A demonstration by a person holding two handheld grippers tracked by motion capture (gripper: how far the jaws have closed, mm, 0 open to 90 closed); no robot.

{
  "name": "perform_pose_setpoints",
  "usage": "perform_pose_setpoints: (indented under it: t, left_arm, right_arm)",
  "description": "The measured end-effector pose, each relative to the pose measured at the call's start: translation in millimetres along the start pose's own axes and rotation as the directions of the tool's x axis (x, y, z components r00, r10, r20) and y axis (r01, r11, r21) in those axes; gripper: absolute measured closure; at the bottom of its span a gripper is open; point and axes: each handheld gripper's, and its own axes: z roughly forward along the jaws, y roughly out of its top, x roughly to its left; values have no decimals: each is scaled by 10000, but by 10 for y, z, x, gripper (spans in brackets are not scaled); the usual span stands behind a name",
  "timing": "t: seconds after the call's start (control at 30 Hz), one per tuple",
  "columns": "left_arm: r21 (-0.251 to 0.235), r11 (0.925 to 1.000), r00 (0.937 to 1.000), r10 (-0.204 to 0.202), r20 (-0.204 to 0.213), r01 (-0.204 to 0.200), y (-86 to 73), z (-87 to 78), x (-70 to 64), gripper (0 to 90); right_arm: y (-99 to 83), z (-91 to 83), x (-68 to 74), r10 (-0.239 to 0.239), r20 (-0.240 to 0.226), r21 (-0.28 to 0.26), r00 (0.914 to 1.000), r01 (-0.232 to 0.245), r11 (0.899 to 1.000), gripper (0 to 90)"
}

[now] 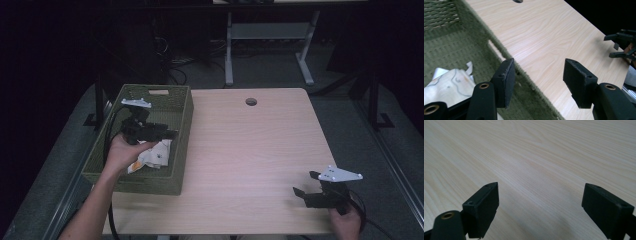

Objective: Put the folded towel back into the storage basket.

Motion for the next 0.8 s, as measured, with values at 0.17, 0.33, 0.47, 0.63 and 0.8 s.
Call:
perform_pose_setpoints:
  t: [0.17,0.33,0.47,0.63,0.8]
  left_arm:
    - [-20,9999,9999,123,120,-123,49,64,-102,421]
    - [3,9994,9994,332,102,-332,88,101,-183,414]
    - [-24,9992,9992,398,28,-398,100,136,-230,406]
    - [-97,9989,9990,454,58,-453,122,171,-289,396]
    - [-28,9982,9980,601,208,-601,138,235,-377,388]
  right_arm:
    - [-2,-3,-4,-20,22,-20,10000,20,10000,138]
    - [-4,-2,-7,-19,32,-26,10000,19,10000,138]
    - [-5,-2,-10,-33,36,-47,10000,33,10000,138]
    - [-4,-3,-12,-29,42,-57,10000,30,10000,138]
    - [-4,-3,-13,-32,43,-58,10000,32,10000,138]
